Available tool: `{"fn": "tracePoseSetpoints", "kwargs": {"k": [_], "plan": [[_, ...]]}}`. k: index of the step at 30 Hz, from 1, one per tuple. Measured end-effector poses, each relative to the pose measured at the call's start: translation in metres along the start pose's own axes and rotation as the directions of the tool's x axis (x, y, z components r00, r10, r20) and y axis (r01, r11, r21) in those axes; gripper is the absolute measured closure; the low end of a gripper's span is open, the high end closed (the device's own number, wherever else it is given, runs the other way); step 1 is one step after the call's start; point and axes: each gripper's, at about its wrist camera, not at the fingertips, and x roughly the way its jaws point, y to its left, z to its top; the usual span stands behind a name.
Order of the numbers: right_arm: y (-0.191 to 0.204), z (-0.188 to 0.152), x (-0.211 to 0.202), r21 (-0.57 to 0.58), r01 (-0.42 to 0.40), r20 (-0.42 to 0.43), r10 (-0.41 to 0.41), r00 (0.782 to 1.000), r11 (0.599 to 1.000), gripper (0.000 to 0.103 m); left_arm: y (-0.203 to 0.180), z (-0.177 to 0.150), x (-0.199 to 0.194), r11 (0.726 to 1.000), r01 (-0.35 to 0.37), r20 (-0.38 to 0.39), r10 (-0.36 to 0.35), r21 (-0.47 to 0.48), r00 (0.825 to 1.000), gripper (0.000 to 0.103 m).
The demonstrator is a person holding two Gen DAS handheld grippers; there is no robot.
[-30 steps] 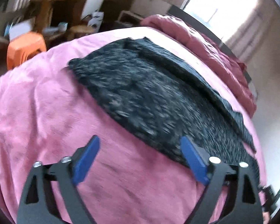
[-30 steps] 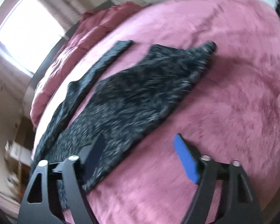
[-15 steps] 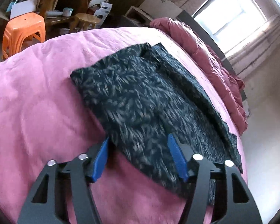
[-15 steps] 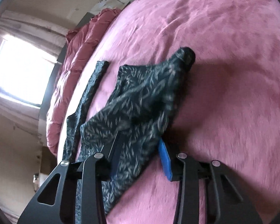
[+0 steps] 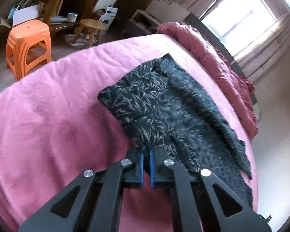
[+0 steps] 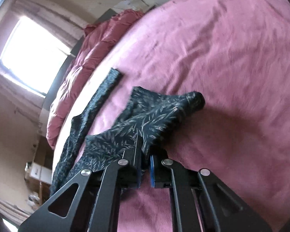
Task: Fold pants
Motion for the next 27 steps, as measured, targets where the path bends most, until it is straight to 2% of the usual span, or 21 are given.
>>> {"fn": "tracePoseSetpoints", "kwargs": {"k": [3,7,11,14,15,16,18,20,22,23,26,27], "plan": [[0.002,0.003,-0.01,-0.03,0.027,-0.035,-0.028,0.999,0.999,0.097,0.005,-0.001,-0.026,1.0,0.009,0.005,-0.009,-0.009,1.0,0.099],[-0.014,-0.002,-0.024,-0.044,0.057,-0.095,-0.061,0.994,0.997,0.098,0.022,-0.013,-0.05,0.999,0.004,0.006,-0.003,-0.036,1.0,0.099],[-0.036,-0.016,-0.021,-0.038,0.077,-0.152,-0.082,0.985,0.996,0.098,0.043,-0.034,-0.048,0.995,-0.034,-0.035,0.031,-0.089,0.999,0.099],[-0.041,-0.02,-0.019,-0.059,0.04,-0.136,-0.048,0.99,0.997,0.097,0.05,-0.048,-0.034,0.992,-0.109,-0.064,0.104,-0.07,0.992,0.098],[-0.042,-0.02,-0.019,-0.064,0.027,-0.133,-0.035,0.99,0.998,0.093,0.05,-0.049,-0.033,0.991,-0.118,-0.061,0.114,-0.066,0.992,0.095],[-0.043,-0.019,-0.022,-0.075,0.011,-0.129,-0.021,0.991,0.997,0.088,0.049,-0.049,-0.035,0.989,-0.133,-0.043,0.13,-0.061,0.991,0.093],[-0.045,-0.013,-0.034,-0.098,0.034,-0.079,-0.042,0.996,0.995,0.08,0.045,-0.049,-0.044,0.982,-0.184,0.009,0.184,-0.042,0.983,0.071],[-0.053,-0.004,-0.049,-0.092,0.08,-0.006,-0.081,0.997,0.993,0.071,0.042,-0.049,-0.059,0.971,-0.238,0.085,0.24,-0.027,0.967,0.059],[-0.062,0.012,-0.063,-0.057,0.136,0.073,-0.132,0.989,0.989,0.067,0.04,-0.045,-0.079,0.948,-0.315,0.19,0.317,-0.043,0.929,0.057],[-0.064,0.02,-0.064,-0.055,0.152,0.087,-0.146,0.985,0.987,0.067,0.038,-0.041,-0.084,0.946,-0.319,0.224,0.322,-0.051,0.92,0.056],[-0.057,0.045,-0.052,-0.078,0.171,0.095,-0.163,0.982,0.982,0.067,0.021,-0.031,-0.082,0.949,-0.316,0.244,0.307,-0.002,0.92,0.055],[-0.053,0.05,-0.048,-0.09,0.163,0.094,-0.154,0.984,0.982,0.067,0.01,-0.03,-0.074,0.951,-0.307,0.232,0.291,0.036,0.928,0.054]]}}
